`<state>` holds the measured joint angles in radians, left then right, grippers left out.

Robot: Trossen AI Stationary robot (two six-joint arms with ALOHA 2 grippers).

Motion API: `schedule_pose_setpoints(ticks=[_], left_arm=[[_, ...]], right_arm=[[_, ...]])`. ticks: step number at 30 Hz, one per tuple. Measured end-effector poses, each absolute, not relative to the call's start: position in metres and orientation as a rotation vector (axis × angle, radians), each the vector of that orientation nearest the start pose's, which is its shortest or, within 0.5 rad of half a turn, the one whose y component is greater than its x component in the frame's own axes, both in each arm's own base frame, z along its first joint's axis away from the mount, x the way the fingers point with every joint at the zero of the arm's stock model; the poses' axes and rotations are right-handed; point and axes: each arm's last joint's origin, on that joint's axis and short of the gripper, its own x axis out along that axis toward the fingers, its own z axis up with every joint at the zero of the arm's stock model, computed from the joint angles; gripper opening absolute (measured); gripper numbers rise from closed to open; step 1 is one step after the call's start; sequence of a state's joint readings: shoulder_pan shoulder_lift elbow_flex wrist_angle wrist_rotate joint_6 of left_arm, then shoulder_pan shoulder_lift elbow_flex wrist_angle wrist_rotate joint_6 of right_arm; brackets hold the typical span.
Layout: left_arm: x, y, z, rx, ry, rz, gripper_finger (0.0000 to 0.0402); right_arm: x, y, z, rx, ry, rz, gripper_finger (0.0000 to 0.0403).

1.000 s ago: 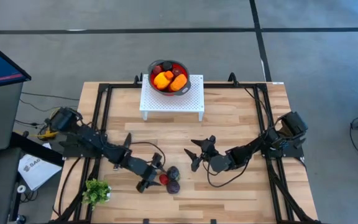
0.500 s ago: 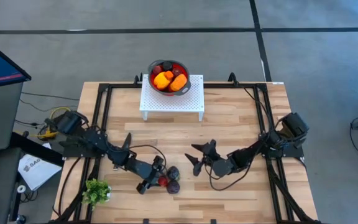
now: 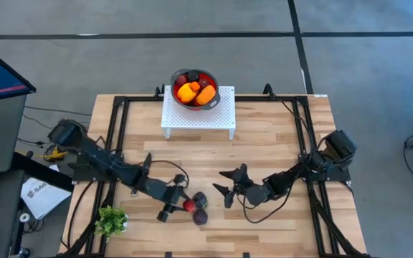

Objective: Pick & Place Fruit
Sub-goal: Put the red pomegranate into the red strainer bowl on the shelf

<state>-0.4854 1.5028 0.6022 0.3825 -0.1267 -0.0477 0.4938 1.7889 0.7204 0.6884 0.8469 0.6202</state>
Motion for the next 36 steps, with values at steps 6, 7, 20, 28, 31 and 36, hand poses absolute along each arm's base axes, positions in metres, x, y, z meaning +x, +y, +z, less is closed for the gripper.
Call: schedule_pose_setpoints(ticks=[6,7,20,28,31,36], left_arm=[[0.247,-0.114,0.205,-0.183,0.379,-0.229,0.0161],[0.246,-0.111,0.210,-0.243,0.369,-0.211,0.0161],[0.244,-0.105,0.224,-0.480,0.314,-0.162,0.0172],[0.245,-0.103,0.228,-0.486,0.252,-0.092,0.0176],[0.246,-0.103,0.229,-0.490,0.240,-0.092,0.0176],[0.246,-0.103,0.230,-0.493,0.231,-0.093,0.0177]], right_arm=[[0.322,0.124,0.154,0.220,0.271,-0.169,0.0274],[0.327,0.125,0.159,0.160,0.269,-0.120,0.0274],[0.354,0.170,0.228,-0.553,0.275,-0.092,0.0274],[0.359,0.178,0.221,-0.577,0.240,-0.103,0.0274],[0.369,0.183,0.212,-0.621,0.188,-0.196,0.0274],[0.383,0.189,0.200,-0.669,0.185,-0.299,0.0269]])
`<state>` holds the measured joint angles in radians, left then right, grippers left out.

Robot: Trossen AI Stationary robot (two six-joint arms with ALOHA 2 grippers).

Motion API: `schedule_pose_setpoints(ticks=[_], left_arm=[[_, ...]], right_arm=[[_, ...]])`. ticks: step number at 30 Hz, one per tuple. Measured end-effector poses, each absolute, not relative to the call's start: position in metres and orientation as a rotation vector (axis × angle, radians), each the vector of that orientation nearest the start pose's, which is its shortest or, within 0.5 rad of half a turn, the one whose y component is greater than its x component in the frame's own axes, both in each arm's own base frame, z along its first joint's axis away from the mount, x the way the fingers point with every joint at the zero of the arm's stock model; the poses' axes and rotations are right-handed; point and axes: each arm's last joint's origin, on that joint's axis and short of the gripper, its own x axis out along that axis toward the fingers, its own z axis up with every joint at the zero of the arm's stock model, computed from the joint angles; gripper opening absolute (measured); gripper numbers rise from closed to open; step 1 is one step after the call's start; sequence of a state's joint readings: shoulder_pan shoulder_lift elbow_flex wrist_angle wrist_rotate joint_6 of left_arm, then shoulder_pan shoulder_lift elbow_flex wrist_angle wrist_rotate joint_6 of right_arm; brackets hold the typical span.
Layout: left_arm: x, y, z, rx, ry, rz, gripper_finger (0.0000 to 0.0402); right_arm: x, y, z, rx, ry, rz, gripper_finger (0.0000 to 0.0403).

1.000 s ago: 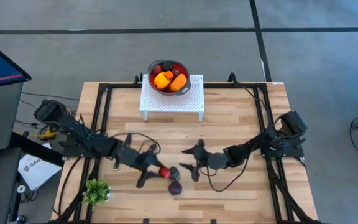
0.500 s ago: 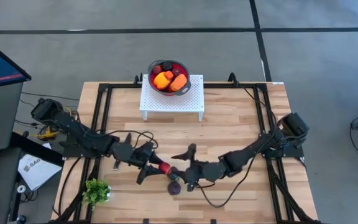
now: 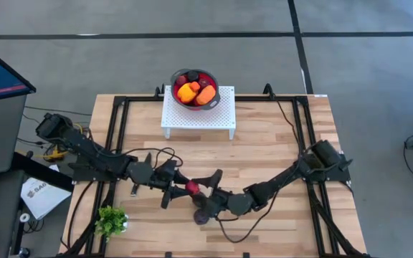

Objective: Pick & Place Fruit
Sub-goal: Put the red pomegranate into the red strainer bowl on the shelf

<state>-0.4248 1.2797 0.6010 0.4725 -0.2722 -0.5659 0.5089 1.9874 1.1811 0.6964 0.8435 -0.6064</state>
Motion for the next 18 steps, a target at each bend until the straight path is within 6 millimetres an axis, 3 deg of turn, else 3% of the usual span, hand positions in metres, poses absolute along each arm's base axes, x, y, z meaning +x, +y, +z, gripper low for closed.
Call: schedule_pose_setpoints(ticks=[11,14,18], left_arm=[[0.246,-0.103,0.230,-0.489,0.232,-0.105,0.0177],[0.246,-0.103,0.230,-0.474,0.232,-0.110,0.0187],[0.246,-0.102,0.231,-0.325,0.217,-0.127,0.0231]], right_arm=[[0.380,0.201,0.200,-0.634,0.174,-0.306,0.0151],[0.379,0.203,0.200,-0.591,0.171,-0.304,0.0150],[0.377,0.206,0.195,-0.509,0.189,-0.289,0.0175]])
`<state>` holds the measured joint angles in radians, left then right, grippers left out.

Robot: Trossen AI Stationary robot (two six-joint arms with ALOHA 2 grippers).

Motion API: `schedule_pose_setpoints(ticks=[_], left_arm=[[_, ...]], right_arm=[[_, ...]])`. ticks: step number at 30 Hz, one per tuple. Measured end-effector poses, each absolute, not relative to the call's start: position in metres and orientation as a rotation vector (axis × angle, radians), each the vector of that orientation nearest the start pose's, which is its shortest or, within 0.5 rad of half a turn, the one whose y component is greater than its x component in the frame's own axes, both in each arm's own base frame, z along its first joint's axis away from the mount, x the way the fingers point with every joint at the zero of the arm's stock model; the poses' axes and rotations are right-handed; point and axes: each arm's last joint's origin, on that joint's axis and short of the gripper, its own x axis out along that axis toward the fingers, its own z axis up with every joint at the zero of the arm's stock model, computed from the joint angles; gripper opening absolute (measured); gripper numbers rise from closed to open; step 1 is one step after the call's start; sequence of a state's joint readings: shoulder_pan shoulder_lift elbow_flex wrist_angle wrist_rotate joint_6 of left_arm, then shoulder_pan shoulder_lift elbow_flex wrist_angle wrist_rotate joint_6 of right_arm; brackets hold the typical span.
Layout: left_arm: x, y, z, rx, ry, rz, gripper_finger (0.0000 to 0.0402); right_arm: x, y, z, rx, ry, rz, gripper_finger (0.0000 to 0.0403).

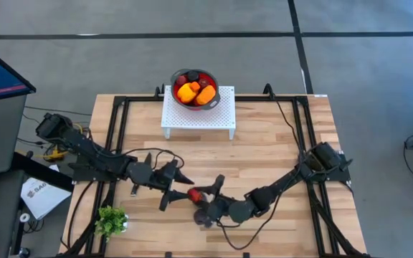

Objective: Pick & Place Fruit
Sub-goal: Put the red pomegranate into the red strainer bowl on the shelf

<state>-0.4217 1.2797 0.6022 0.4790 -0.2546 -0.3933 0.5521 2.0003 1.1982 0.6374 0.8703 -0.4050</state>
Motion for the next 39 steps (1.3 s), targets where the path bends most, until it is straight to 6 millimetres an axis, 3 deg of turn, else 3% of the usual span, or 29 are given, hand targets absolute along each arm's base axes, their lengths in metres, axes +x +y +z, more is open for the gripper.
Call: schedule_pose_setpoints(ticks=[8,13,17,22,27,39], left_arm=[[0.248,-0.097,0.230,0.011,0.197,-0.146,0.0309],[0.250,-0.102,0.223,0.216,0.211,-0.141,0.0309],[0.254,-0.109,0.207,0.290,0.267,-0.130,0.0296],[0.258,-0.121,0.186,0.309,0.323,-0.165,0.0287],[0.262,-0.123,0.179,0.217,0.339,-0.125,0.0275],[0.263,-0.121,0.180,0.196,0.324,-0.084,0.0172]], right_arm=[[0.356,0.196,0.204,-0.181,0.395,-0.196,0.0161],[0.351,0.180,0.208,0.131,0.531,-0.164,0.0168],[0.362,0.167,0.202,0.291,0.563,-0.133,0.0187],[0.375,0.154,0.191,0.312,0.558,-0.148,0.0186],[0.377,0.151,0.190,0.320,0.554,-0.144,0.0173],[0.377,0.151,0.191,0.282,0.552,-0.136,0.0202]])
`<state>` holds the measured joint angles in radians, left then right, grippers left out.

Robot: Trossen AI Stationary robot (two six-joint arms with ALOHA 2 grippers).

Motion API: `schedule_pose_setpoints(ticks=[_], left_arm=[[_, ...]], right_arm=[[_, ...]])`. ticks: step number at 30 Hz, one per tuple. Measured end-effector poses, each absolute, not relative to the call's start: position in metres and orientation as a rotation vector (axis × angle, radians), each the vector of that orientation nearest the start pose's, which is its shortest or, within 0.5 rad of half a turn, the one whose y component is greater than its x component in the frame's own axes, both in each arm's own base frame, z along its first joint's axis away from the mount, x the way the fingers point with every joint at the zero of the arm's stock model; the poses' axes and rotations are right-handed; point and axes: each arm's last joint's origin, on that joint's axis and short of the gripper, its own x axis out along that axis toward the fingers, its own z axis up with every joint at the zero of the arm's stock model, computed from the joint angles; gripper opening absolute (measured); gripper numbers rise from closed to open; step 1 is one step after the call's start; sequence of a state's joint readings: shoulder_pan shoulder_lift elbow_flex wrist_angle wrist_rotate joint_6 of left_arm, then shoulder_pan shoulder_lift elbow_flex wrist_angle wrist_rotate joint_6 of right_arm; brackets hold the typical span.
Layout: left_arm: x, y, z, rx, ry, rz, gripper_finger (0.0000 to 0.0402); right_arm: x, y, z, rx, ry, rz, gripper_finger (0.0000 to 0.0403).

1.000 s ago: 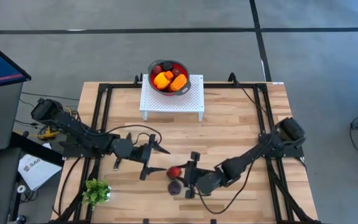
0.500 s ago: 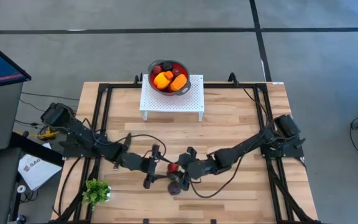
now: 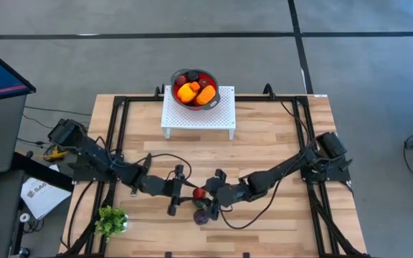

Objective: Pick & Place Fruit
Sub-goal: Put the red pomegranate into the red strainer bowl on the shelf

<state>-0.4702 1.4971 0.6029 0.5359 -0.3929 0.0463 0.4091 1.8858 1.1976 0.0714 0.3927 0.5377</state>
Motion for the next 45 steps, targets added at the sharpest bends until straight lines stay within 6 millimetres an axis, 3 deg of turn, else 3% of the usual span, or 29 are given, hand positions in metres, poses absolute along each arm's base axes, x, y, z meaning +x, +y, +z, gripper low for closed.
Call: schedule_pose_setpoints(ticks=[5,10,16,22,25,32,39,45], left_arm=[[0.263,-0.121,0.181,0.194,0.317,-0.085,0.0140],[0.263,-0.121,0.181,0.195,0.317,-0.085,0.0137],[0.263,-0.121,0.181,0.196,0.319,-0.079,0.0137],[0.263,-0.120,0.182,0.193,0.312,-0.051,0.0137],[0.261,-0.120,0.188,0.160,0.285,-0.035,0.0137],[0.256,-0.118,0.215,-0.013,0.146,-0.024,0.0136],[0.256,-0.121,0.244,-0.082,-0.119,-0.121,0.0136],[0.251,-0.123,0.262,-0.078,-0.318,-0.178,0.0136]], right_arm=[[0.378,0.152,0.193,0.235,0.529,-0.109,0.0200],[0.378,0.152,0.192,0.216,0.533,-0.105,0.0205],[0.379,0.146,0.191,0.175,0.572,-0.084,0.0246],[0.374,0.141,0.181,0.125,0.633,-0.138,0.0287],[0.367,0.144,0.165,0.058,0.592,-0.226,0.0291],[0.331,0.160,0.143,-0.032,0.256,-0.275,0.0291],[0.302,0.159,0.171,-0.010,-0.189,-0.203,0.0290],[0.306,0.175,0.197,-0.086,-0.331,-0.114,0.0290]])
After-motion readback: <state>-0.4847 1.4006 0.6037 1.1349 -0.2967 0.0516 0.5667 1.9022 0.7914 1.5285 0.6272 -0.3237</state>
